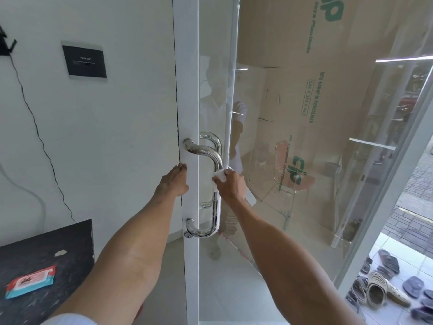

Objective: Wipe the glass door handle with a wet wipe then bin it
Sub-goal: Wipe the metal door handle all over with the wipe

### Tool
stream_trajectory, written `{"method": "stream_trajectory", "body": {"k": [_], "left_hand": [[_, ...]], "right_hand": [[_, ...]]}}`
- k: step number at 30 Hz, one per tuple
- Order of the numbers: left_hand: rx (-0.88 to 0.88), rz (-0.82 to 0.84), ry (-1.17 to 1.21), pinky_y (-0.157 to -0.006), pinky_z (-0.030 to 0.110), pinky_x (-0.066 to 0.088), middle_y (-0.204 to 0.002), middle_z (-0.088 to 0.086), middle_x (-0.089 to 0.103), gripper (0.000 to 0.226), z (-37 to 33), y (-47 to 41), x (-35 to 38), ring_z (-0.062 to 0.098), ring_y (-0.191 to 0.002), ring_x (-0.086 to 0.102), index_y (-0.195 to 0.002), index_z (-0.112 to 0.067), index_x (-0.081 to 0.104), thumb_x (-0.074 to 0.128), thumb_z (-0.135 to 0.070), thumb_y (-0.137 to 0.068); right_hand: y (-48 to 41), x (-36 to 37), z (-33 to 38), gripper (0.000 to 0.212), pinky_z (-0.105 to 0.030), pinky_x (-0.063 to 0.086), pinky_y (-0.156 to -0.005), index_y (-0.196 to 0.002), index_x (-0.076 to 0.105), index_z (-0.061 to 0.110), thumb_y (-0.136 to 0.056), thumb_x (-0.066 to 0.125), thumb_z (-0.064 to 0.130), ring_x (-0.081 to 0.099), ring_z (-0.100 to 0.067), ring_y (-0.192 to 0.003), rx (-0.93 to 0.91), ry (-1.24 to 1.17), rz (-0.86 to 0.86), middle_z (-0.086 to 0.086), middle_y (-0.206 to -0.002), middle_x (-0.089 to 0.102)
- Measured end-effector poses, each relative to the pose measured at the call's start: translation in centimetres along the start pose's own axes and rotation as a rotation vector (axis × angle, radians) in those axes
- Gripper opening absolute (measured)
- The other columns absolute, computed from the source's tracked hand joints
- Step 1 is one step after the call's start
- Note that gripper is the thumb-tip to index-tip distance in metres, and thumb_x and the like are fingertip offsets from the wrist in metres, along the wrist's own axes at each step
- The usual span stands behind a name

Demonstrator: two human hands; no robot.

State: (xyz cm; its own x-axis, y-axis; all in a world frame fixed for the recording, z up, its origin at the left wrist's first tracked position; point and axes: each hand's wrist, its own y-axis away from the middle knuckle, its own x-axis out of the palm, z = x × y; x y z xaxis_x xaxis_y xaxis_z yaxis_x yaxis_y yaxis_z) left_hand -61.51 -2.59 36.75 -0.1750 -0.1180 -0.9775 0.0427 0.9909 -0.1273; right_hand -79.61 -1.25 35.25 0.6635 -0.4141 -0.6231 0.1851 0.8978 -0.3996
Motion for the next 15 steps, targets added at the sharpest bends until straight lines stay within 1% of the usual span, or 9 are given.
{"method": "stream_trajectory", "body": {"k": [3, 6, 8, 10, 13, 15], "left_hand": [[-0.016, 0.048, -0.042, -0.119, 0.042, 0.025, -0.164, 0.002, 0.001, 0.078, 0.0, -0.4, 0.7, 0.016, -0.151, 0.007, -0.155, -0.01, 0.003, 0.045, -0.007, -0.09], [-0.022, 0.063, -0.053, -0.118, 0.042, 0.026, -0.164, 0.001, 0.0, 0.078, -0.3, -0.7, 1.0, 0.017, -0.151, 0.008, -0.156, -0.01, 0.003, 0.046, -0.008, -0.091], [-0.022, 0.058, -0.051, -0.118, 0.043, 0.027, -0.164, 0.002, 0.0, 0.077, -0.5, -0.9, 1.1, 0.018, -0.151, 0.009, -0.155, -0.009, 0.004, 0.046, -0.009, -0.091], [-0.026, 0.061, -0.054, -0.117, 0.042, 0.027, -0.164, 0.002, 0.0, 0.077, -0.8, -0.8, 1.0, 0.019, -0.151, 0.01, -0.155, -0.009, 0.004, 0.047, -0.01, -0.091], [-0.027, 0.083, -0.072, -0.118, 0.041, 0.025, -0.164, 0.001, -0.002, 0.077, -0.9, -0.6, 1.0, 0.018, -0.151, 0.009, -0.156, -0.01, 0.002, 0.046, -0.011, -0.092], [-0.027, 0.082, -0.071, -0.118, 0.041, 0.025, -0.164, 0.001, -0.002, 0.077, -0.8, -0.7, 0.9, 0.018, -0.151, 0.008, -0.156, -0.01, 0.002, 0.046, -0.011, -0.092]], "right_hand": [[-0.8, -1.1, 1.0, 0.029, -0.027, 0.04, -0.06, -0.094, 0.069, 0.014, -0.084, 0.067, 0.041, 0.065, -0.03, -0.077, -0.034, -0.027, -0.055, -0.009, -0.085, 0.073], [-1.8, -2.4, 2.4, 0.026, -0.028, 0.036, -0.058, -0.092, 0.067, 0.014, -0.083, 0.067, 0.039, 0.057, -0.027, -0.069, -0.082, -0.053, -0.108, -0.007, -0.082, 0.072], [-2.4, -2.6, 2.9, 0.028, -0.029, 0.04, -0.059, -0.095, 0.068, 0.014, -0.082, 0.067, 0.039, 0.059, -0.029, -0.072, -0.105, -0.061, -0.111, -0.009, -0.084, 0.073], [-2.5, -2.4, 2.7, 0.03, -0.03, 0.044, -0.063, -0.1, 0.068, 0.013, -0.084, 0.066, 0.038, 0.063, -0.031, -0.079, -0.107, -0.058, -0.074, -0.011, -0.089, 0.073], [-2.1, -1.3, 1.3, 0.033, -0.029, 0.041, -0.067, -0.106, 0.067, 0.008, -0.086, 0.067, 0.034, 0.062, -0.031, -0.089, -0.066, -0.064, -0.001, -0.012, -0.096, 0.071], [-1.6, -0.3, 0.2, 0.036, -0.028, 0.04, -0.065, -0.107, 0.067, 0.007, -0.084, 0.07, 0.034, 0.061, -0.031, -0.087, -0.025, -0.081, 0.03, -0.014, -0.098, 0.071]]}}
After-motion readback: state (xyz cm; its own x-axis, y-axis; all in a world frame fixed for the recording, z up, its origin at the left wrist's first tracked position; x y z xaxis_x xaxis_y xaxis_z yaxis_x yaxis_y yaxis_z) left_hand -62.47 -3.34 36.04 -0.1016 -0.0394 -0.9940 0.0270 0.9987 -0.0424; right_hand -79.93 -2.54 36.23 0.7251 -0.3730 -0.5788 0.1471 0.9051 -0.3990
